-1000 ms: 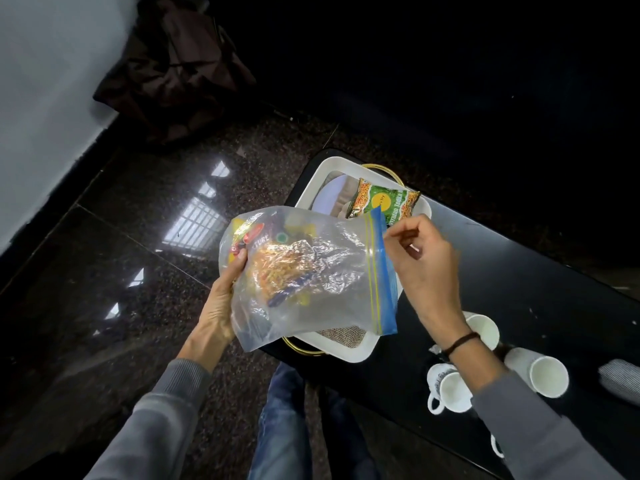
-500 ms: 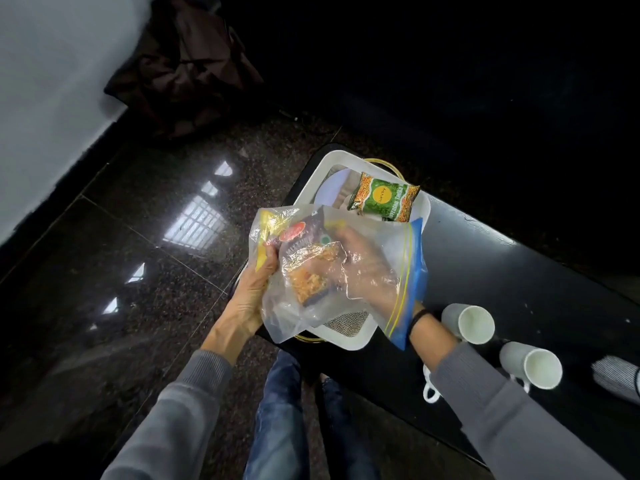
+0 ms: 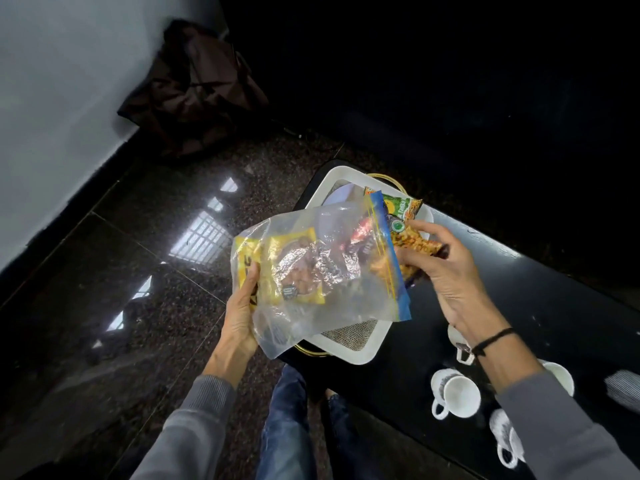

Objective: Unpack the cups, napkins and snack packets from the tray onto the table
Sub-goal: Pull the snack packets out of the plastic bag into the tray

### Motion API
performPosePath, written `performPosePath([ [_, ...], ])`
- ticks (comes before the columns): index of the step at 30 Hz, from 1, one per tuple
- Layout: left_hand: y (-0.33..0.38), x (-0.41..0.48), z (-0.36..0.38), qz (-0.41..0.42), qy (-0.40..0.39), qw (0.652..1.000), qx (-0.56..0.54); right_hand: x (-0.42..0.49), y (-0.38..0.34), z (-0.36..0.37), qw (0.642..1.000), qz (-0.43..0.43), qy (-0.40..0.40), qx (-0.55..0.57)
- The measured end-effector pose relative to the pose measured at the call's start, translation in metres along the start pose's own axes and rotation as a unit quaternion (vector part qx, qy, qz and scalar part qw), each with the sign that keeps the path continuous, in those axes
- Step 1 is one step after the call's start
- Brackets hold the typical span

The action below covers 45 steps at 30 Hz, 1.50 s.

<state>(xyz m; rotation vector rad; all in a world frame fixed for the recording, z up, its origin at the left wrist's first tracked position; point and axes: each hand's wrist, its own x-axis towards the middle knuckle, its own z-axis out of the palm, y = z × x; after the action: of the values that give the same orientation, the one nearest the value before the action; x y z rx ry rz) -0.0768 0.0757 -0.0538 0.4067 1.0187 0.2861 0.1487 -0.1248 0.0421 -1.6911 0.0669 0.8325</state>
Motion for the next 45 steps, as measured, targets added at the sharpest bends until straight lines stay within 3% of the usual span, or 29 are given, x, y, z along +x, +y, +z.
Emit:
performPosePath([
  [7,0.0,0.0,-0.006,-0.011,0.012,0.999,-0.049,0.008,0.005,-0.021,0.992,0.012,0.077,0.097],
  [14,0.004,0.0,-0.017,0.01,0.008,0.995,-0.099,0.03,0.053,-0.015,0.993,0.022,0.109,-0.042],
  [21,0.01,0.002,-0.021,-0.017,-0.005,0.996,-0.091,0.068,0.089,0.016,0.995,0.084,0.03,-0.034],
  [25,0.013,0.005,-0.026,-0.021,-0.029,0.994,-0.101,0.082,0.094,0.017,0.978,0.065,0.097,-0.174],
  [30,0.015,0.0,-0.027,-0.026,-0.028,0.995,-0.09,0.082,0.092,0.005,0.976,0.057,0.119,-0.171],
  [38,0.029,-0.006,-0.031,-0.009,-0.033,0.996,-0.077,0.059,0.079,0.004,0.942,-0.01,0.187,-0.277],
  [41,0.028,-0.008,-0.027,-0.037,-0.04,0.996,-0.072,0.043,0.058,0.01,0.967,-0.077,0.13,-0.207],
  [43,0.027,-0.008,-0.021,-0.051,-0.049,0.995,-0.066,0.031,0.04,0.017,0.992,-0.078,0.02,-0.094],
  [45,0.026,-0.009,-0.015,-0.068,-0.055,0.994,-0.062,0.022,0.03,0.027,0.994,-0.056,-0.094,-0.027],
])
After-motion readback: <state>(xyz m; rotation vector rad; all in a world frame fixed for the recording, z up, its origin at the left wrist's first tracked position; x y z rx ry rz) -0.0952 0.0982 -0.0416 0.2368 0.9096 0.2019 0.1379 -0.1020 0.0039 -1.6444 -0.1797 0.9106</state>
